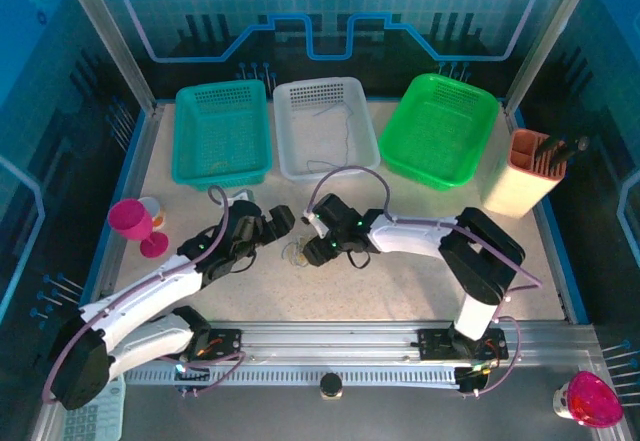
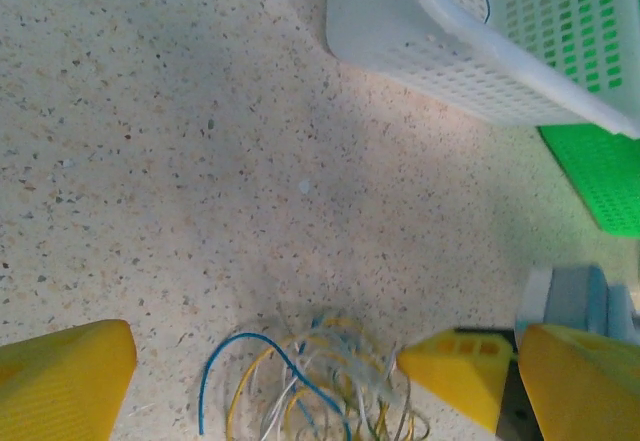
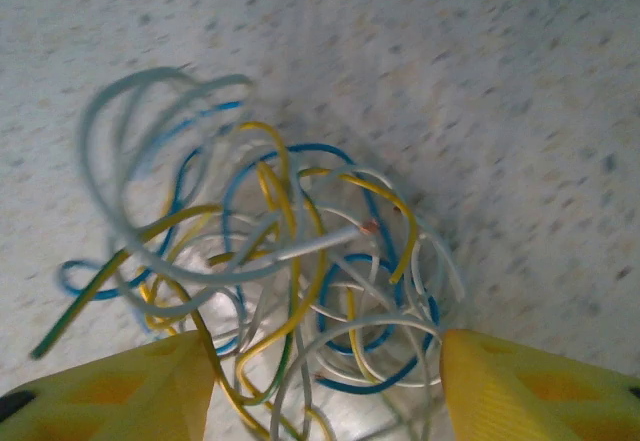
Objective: Untangle the cables
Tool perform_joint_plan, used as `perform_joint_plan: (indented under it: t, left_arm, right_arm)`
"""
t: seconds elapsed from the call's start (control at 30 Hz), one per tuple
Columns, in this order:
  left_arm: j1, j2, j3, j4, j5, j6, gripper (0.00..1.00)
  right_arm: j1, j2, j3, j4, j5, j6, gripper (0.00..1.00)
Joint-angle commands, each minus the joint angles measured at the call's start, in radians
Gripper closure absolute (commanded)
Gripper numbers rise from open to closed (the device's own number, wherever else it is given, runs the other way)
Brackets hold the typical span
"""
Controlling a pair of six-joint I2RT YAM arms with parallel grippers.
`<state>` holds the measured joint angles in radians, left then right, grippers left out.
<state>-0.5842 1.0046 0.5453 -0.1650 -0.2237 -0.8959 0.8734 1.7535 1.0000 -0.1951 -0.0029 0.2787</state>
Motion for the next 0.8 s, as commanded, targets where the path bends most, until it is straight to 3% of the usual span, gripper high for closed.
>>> perform_joint_plan:
  t: [0.0,0.1,0.3,0.53,0.77]
  left_arm:
    - [0.013,0.023,0.021,-0.039,0.073,0.045,0.01]
    - [0.019,0.046,0.026,-0.038,0.120,0.059,0.01]
    - [0.019,0.119,0.034,0.009,0.190,0.089,0.01]
    - [0.017,0.240,0.084,0.022,0.195,0.099,0.19]
    - [0.015,0.274,0.100,0.061,0.177,0.081,0.22]
  right_arm:
    - [-0.057,0.034,0.045,0.011,0.032,-0.009,0.50]
    - [-0.103,0.017,0.041,0.010,0.015,-0.007,0.55]
    - [-0.135,0.000,0.024,0.020,-0.036,-0.013,0.56]
    - [-0.161,-0.015,-0.009,0.049,-0.076,0.006,0.59]
    - [-0.255,-0.019,-0.095,0.189,-0.276,0.046,0.83]
